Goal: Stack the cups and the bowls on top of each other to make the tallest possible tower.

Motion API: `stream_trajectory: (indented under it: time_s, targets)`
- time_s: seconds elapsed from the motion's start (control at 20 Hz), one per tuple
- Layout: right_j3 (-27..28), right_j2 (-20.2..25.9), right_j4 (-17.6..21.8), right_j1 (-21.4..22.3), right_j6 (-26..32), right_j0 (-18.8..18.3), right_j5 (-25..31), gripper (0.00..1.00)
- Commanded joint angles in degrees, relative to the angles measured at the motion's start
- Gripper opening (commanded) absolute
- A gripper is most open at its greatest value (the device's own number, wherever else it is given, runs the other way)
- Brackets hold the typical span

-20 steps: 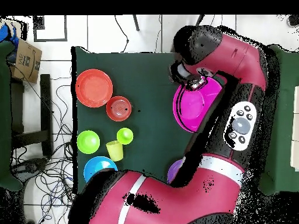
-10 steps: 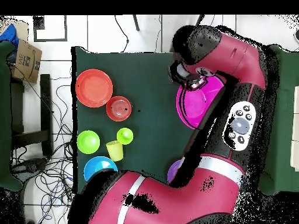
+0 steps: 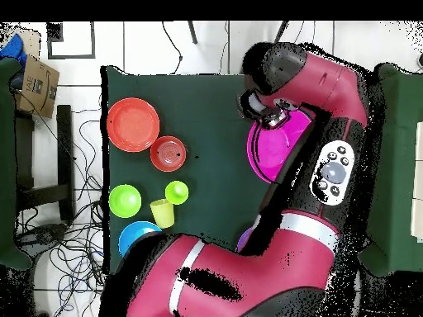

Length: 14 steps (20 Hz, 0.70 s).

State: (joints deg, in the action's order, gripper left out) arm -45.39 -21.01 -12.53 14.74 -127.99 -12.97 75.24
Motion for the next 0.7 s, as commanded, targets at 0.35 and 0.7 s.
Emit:
stream_trajectory:
  time_s: [0.35,0.7]
  targets:
    - [0.3,3.7,2.6,-4.3,-3.7,0.4,-9.9,0.00]
    - [0.1,3.3,2.1,-3.3,-4.1,1.0,-9.7,0.00]
